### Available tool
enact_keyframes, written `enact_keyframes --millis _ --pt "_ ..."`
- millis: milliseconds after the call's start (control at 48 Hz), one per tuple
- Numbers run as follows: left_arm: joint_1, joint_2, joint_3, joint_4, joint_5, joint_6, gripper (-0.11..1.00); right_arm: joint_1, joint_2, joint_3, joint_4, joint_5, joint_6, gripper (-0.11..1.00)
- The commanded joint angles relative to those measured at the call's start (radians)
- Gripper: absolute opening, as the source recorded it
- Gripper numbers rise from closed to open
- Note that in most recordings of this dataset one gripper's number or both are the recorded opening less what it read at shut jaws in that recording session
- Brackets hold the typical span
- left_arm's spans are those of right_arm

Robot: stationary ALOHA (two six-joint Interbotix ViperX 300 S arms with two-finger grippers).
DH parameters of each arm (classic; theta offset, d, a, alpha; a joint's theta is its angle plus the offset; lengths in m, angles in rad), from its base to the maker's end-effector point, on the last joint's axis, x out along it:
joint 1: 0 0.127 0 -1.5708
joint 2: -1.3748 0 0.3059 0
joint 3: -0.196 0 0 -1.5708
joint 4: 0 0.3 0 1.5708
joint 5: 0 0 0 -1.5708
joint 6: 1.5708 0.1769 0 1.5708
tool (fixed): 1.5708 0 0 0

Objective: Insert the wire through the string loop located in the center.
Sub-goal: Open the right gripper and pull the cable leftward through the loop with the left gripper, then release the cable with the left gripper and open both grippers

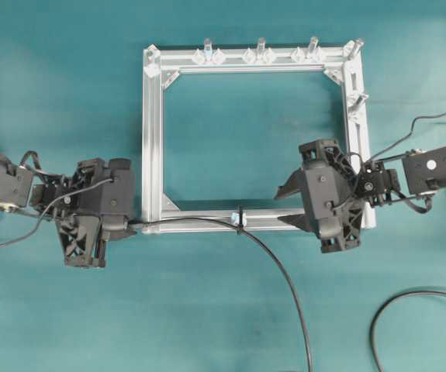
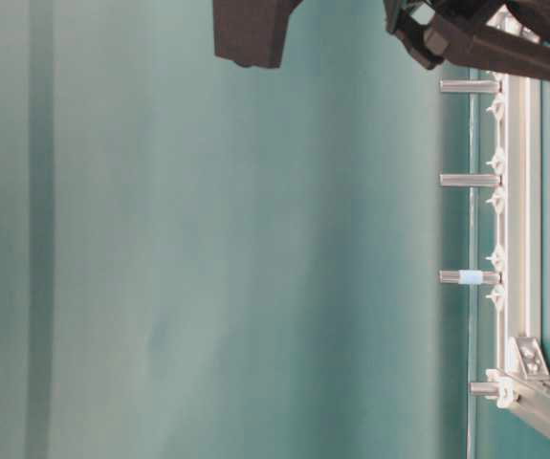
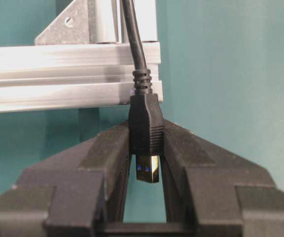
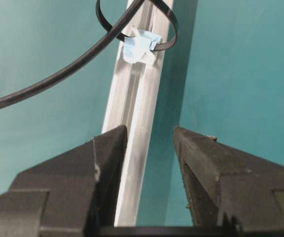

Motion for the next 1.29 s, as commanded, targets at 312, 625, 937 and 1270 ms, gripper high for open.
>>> enact_keyframes --millis 312,625,937,1270 --pt "-0.003 -0.011 -0.014 0.000 0.052 -0.005 0.28 0.000 -0.021 -0.008 0.000 -0.008 0.002 0.45" --pt "-0.003 -0.057 -0.015 0.005 0.109 -0.002 0.63 0.000 -0.023 -0.008 0.000 -0.009 0.002 0.45" --pt "0.028 -0.133 -0.034 0.006 0.107 0.005 0.63 0.000 -0.023 -0.015 0.000 -0.009 0.002 0.45" --pt "0.077 -0.247 -0.058 0.014 0.100 0.048 0.63 0.000 -0.091 -0.032 0.000 -0.005 0.000 0.45"
